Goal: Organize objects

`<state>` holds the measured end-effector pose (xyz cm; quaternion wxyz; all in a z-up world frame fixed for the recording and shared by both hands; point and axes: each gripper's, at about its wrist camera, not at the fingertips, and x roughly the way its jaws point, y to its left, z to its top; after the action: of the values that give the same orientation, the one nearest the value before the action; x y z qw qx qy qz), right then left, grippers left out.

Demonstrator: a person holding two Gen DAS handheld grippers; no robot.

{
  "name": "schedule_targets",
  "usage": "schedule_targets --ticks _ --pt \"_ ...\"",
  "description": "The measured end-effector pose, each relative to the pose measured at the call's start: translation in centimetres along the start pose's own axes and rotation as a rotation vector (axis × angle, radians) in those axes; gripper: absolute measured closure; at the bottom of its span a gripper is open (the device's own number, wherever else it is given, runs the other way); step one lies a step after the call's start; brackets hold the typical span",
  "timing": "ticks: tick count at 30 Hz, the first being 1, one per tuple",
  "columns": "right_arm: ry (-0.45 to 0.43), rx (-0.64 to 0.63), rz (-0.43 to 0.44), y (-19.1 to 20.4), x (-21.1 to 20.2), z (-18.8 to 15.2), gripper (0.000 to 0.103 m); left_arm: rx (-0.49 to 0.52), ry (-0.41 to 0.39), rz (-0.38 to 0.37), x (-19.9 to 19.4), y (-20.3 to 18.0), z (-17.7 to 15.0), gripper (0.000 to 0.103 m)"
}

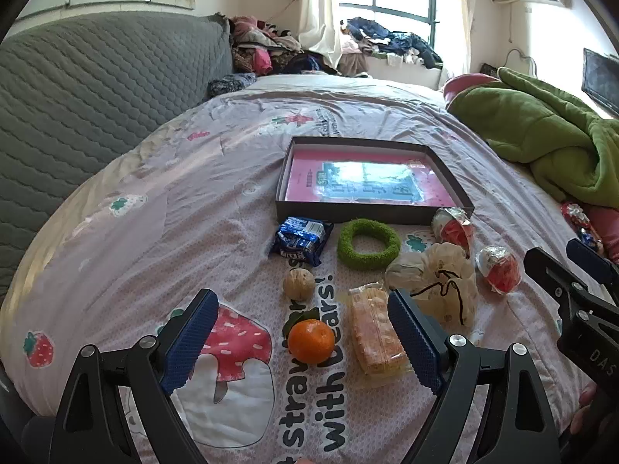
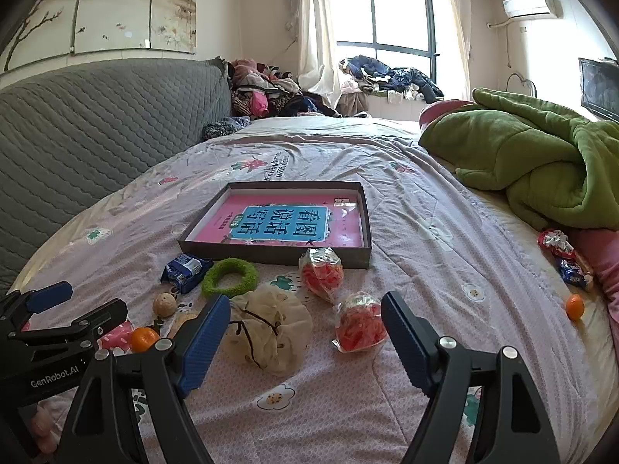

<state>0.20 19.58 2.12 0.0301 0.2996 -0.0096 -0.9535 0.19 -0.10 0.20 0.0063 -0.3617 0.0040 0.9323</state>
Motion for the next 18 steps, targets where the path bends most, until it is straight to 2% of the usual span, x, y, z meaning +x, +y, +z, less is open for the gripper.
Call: schedule_targets --ticks 11,18 --pt "-0.009 0.006 -0.006 -0.5 -0.2 0.9 0.023 -0.004 -0.003 -0.012 0.0 0.3 0.7 0.014" --pt "-0.025 0.0 -0.006 -0.6 -0.5 2.7 0.023 -0.011 -0.004 -0.012 0.3 1.2 2.5 0.014"
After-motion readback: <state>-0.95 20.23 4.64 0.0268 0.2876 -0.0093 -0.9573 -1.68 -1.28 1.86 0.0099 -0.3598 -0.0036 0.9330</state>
